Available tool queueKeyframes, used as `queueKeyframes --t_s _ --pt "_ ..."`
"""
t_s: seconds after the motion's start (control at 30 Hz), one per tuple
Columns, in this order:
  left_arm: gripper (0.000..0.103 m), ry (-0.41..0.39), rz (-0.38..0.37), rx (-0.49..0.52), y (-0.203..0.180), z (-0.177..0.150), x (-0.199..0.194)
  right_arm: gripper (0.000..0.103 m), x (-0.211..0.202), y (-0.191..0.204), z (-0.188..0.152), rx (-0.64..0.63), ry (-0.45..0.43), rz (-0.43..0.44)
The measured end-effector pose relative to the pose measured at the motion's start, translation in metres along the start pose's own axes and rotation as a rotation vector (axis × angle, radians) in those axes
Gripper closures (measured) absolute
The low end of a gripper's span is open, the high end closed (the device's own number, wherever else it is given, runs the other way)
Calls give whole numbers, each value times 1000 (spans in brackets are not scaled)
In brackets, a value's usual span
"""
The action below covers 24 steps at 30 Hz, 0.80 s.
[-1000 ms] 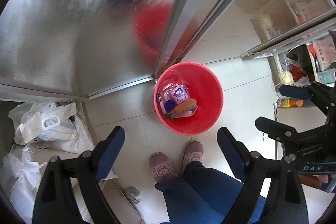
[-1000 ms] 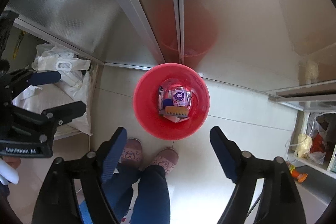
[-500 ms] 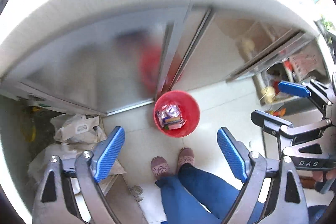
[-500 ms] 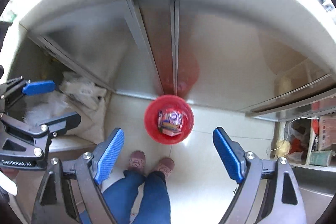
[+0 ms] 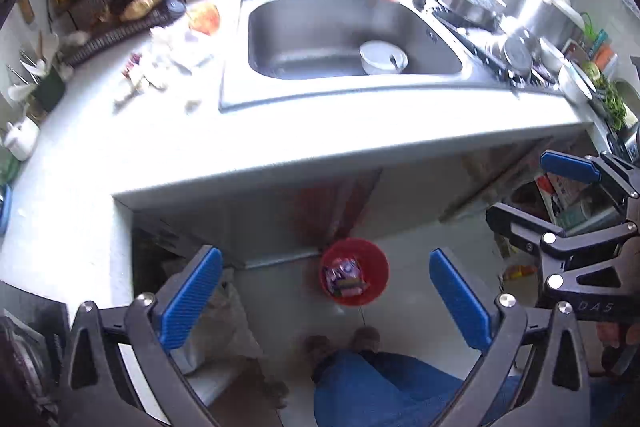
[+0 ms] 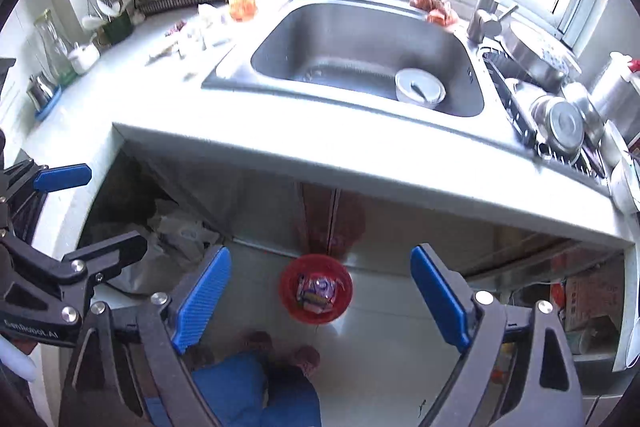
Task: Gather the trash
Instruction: 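Raise both grippers back over the counter toward the remaining trash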
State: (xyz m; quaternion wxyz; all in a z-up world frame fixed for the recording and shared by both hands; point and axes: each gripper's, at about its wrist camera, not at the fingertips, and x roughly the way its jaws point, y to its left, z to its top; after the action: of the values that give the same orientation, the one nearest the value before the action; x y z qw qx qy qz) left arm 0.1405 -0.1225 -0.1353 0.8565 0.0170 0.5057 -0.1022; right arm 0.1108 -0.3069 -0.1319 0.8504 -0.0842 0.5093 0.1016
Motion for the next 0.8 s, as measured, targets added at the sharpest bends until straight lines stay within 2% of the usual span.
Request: queueKeyframes --t_s 0.17,0.33,0.5,0.8 --pt "0 -66 28 -29 13 28 -26 13 -17 4 35 -15 -64 39" --pt "0 -109 61 -78 43 63 -40 10 -19 18 79 -73 -126 42" --pt "0 -134 108 -93 75 99 -33 5 1 30 120 -94 -133 54" --pt "0 -102 100 -103 154 176 6 3 43 62 211 -120 -112 47"
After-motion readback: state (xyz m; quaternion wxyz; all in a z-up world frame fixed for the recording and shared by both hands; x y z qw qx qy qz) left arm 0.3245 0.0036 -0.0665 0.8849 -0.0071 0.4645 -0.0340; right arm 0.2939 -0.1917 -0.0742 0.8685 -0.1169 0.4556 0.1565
